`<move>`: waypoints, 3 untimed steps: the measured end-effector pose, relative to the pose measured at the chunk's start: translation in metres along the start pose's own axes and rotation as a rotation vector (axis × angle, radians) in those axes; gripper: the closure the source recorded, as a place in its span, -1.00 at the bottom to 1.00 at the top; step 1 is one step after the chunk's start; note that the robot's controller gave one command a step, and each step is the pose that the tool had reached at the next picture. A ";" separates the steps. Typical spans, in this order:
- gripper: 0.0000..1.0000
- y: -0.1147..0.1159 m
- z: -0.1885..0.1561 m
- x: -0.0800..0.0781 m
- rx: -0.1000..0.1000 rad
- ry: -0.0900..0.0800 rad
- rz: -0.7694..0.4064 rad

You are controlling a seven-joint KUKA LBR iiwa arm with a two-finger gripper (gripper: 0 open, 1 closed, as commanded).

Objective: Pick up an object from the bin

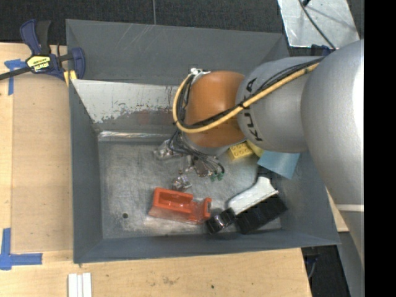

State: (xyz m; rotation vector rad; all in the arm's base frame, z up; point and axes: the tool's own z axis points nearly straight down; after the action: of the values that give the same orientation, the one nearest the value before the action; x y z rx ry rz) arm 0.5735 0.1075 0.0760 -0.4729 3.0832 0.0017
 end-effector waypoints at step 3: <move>1.00 0.003 -0.002 0.061 0.002 -0.006 -0.339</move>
Offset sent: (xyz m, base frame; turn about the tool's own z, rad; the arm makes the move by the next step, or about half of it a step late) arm -0.0681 -0.0150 -0.0060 -0.3434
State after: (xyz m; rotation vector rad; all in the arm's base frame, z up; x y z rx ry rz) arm 0.5138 0.0924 0.0770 -0.9837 2.9532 -0.0061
